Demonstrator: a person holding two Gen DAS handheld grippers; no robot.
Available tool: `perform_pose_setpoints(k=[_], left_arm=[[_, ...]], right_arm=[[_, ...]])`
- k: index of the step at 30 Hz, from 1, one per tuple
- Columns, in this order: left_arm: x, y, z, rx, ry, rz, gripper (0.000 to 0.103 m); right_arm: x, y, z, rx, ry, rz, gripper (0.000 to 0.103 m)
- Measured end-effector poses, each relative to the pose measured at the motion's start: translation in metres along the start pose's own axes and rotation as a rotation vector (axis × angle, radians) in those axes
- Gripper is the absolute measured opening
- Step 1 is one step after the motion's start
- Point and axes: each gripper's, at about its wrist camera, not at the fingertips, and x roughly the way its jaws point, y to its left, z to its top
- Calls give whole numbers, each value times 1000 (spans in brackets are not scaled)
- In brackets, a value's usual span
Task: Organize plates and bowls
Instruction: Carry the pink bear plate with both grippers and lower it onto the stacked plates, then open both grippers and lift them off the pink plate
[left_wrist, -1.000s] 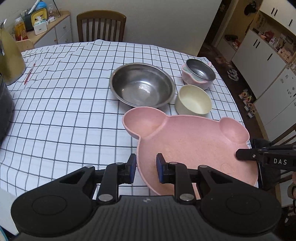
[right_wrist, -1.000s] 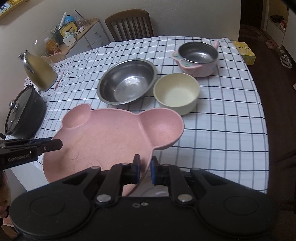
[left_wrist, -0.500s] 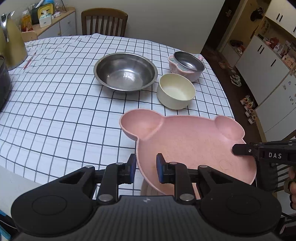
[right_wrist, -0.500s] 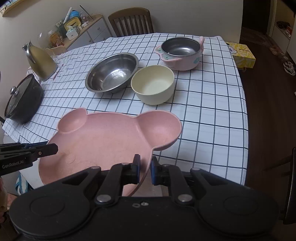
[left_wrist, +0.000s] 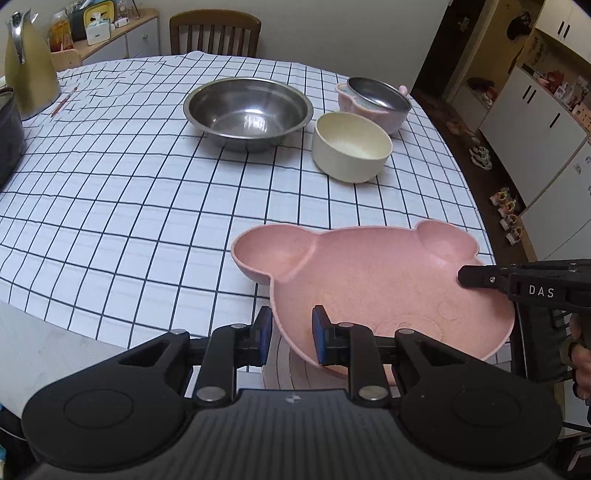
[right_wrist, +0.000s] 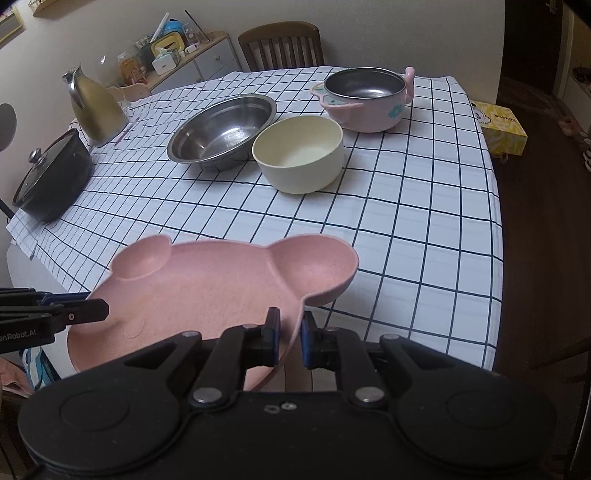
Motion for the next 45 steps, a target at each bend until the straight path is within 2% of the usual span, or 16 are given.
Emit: perform_pose_setpoints(k=[11,19,24,29,36,39,40,43,45], left_arm=[[17,-1,-26,11,39,34,22],[22,-4,-33,32,43,58,22],[25,-4,-35,32,52,61,22],[26,-7,-36,52,54,65,22],[27,-4,-35,50,65,46,22],[24,-2,-35,34,59,38,23],[22,-2,-35,33,52,36,24],[16,-6,-36,48,28,47,37],[9,-8,-36,56,1,42,54]], right_arm=[[13,2,-19,-47,20,-8,12],[23,9,-28,-109,47,-29,14],[23,16,-31,-165,34,-53,14],[28,23,-34,-226,45,-108,18],[23,24,-31,-226,42,-106,23],[17,26,-30,-231,29,-105,28],[14,26,-29,-229,23,-101,31],[6,28,-27,-227,5,-80,37],[-1,30,-25,-231,-14,-75,42]])
